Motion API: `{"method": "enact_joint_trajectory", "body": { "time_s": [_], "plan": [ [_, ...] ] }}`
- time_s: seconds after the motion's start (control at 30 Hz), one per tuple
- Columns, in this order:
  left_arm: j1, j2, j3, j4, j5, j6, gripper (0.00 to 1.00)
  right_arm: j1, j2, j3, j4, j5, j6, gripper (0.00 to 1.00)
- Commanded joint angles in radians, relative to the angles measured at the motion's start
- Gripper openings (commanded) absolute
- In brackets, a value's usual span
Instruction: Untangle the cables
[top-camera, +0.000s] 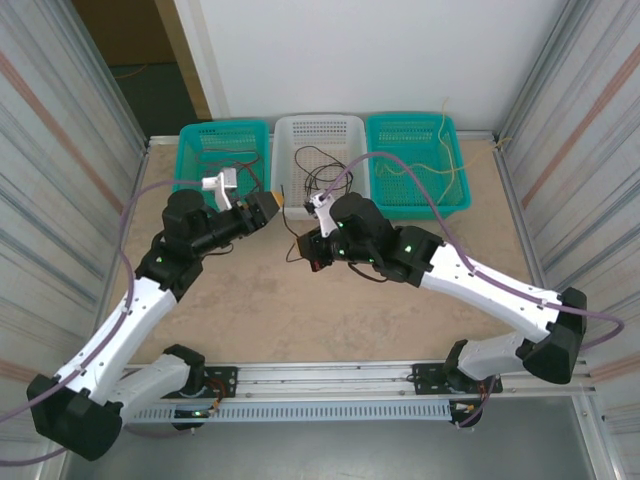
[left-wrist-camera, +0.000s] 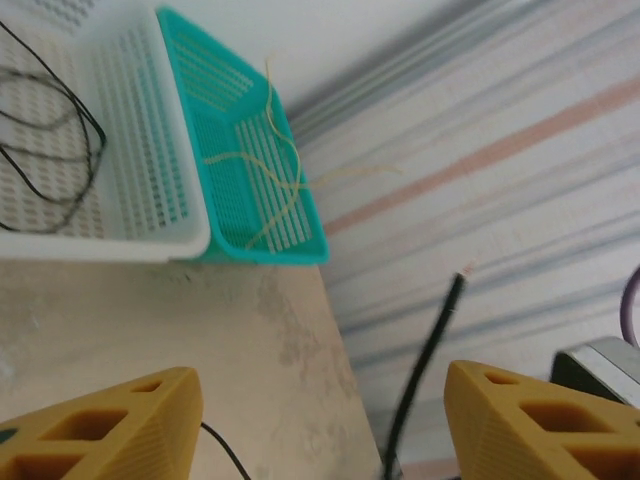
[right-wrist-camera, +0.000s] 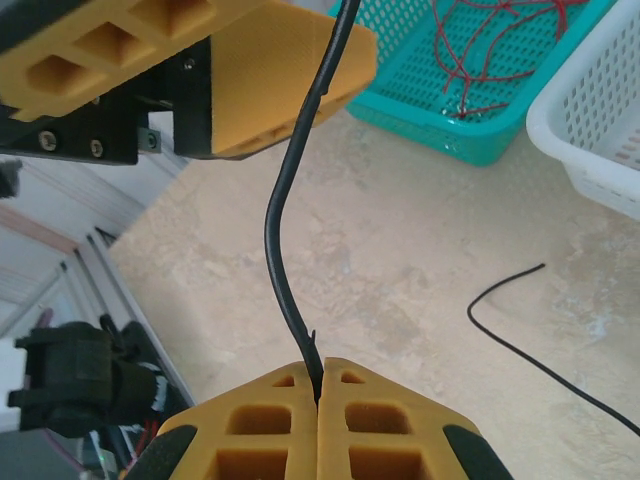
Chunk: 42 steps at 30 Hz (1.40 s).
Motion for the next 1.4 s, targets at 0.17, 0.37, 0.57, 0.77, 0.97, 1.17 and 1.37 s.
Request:
{"method": "enact_joint_trajectory", "body": {
  "time_s": [0.17, 0.37, 0.57, 0.77, 0.97, 1.17, 1.37],
  "plan": [
    [0.004, -0.004, -0.009, 0.061, 0.114, -0.017, 0.45, 0.026, 0.015, 0.021, -0.033, 0.019, -0.039, 0.0],
    [0.004, 0.027, -0.016, 0.06, 0.088, -0.02, 0.28, 0.027, 0.001, 0.008, -0.018, 0.001, -0.034, 0.0],
    [0.004, 0.042, -0.019, 0.114, 0.072, -0.047, 0.0, 0.027, -0.003, -0.001, -0.007, 0.006, -0.011, 0.0],
    [0.004, -0.111, -0.134, 0.163, -0.233, -0.127, 0.0, 0.008, -0.035, -0.065, 0.067, 0.062, 0.078, 0.0],
    [0.0, -0.267, -0.337, 0.371, -0.487, -0.248, 0.0, -0.03, -0.049, -0.121, 0.122, 0.095, 0.194, 0.0],
    [-0.058, -0.312, -0.363, 0.372, -0.529, -0.19, 0.0, -0.062, -0.034, -0.113, 0.119, 0.089, 0.239, 0.0],
    [-0.064, -0.359, -0.293, 0.096, -0.544, -0.091, 0.24, -0.062, -0.044, 0.003, 0.036, 0.092, 0.174, 0.0]
  ]
}}
